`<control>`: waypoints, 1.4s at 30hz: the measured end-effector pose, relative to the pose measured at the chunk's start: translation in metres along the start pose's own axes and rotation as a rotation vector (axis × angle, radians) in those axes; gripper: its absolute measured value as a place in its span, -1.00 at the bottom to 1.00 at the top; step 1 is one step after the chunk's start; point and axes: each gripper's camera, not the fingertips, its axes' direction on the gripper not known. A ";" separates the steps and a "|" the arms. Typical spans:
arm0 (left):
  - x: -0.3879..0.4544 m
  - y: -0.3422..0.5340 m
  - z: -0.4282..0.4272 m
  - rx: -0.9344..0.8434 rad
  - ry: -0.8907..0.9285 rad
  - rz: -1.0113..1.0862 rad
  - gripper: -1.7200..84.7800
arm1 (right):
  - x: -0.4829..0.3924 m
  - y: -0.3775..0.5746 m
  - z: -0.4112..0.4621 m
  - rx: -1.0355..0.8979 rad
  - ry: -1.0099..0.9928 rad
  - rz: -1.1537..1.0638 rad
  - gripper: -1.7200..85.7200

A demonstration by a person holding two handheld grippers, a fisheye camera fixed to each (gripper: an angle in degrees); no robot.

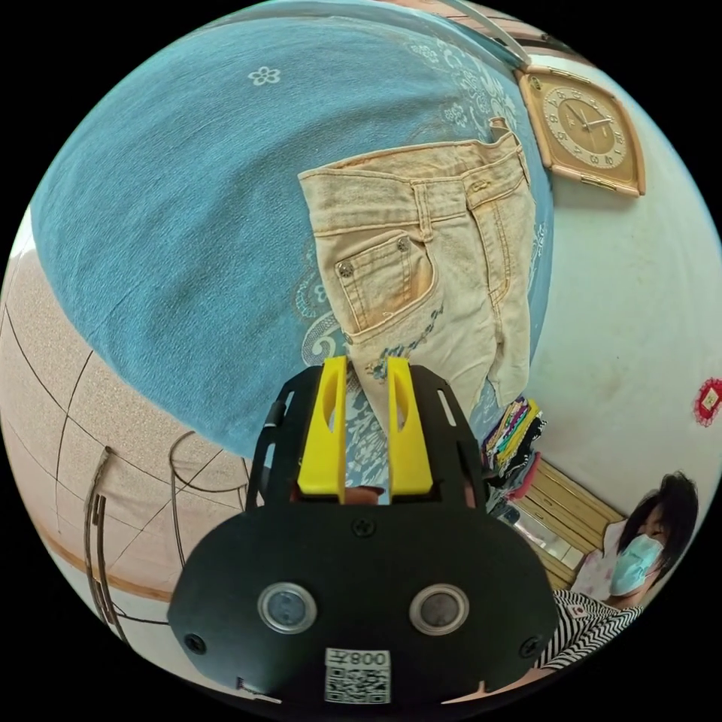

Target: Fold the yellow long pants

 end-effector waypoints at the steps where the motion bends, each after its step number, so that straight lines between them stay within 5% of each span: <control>1: -0.001 -0.001 -0.002 -0.001 -0.003 0.008 -0.77 | 0.002 0.002 -0.005 0.000 0.025 -0.027 -0.81; 13: -0.035 0.002 -0.039 0.062 0.021 0.158 -0.80 | 0.030 0.036 -0.036 0.048 0.201 -0.286 -0.76; 24: -0.097 0.006 -0.065 0.163 0.302 0.255 -0.78 | 0.108 0.079 -0.068 0.230 -0.012 -0.393 -0.78; 29: -0.110 0.003 -0.075 0.202 0.322 0.229 -0.79 | 0.154 0.093 -0.083 0.222 -0.263 -0.324 -0.78; 42: -0.138 0.005 -0.088 0.254 0.403 0.182 -0.88 | 0.182 0.112 -0.093 0.292 -0.407 -0.203 -0.79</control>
